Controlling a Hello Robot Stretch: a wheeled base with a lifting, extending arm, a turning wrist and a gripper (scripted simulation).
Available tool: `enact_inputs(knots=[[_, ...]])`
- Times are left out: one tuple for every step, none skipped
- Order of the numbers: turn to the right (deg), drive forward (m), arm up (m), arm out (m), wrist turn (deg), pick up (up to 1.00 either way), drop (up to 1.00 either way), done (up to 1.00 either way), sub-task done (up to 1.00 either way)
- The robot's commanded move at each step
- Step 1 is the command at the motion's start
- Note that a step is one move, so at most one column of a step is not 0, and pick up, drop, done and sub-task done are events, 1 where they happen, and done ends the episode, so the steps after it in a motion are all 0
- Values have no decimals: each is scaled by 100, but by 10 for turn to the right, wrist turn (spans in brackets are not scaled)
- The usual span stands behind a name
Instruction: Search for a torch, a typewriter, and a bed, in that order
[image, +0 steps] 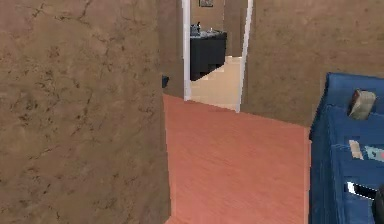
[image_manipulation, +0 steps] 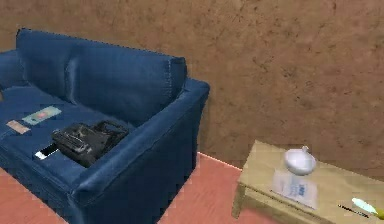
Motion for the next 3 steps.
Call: enact_inputs(knots=[[0,30,0,0,0,0,0,0,0],[270,0,0,0,0,0,0,0,0],[0,75,0,0,0,0,0,0,0]])
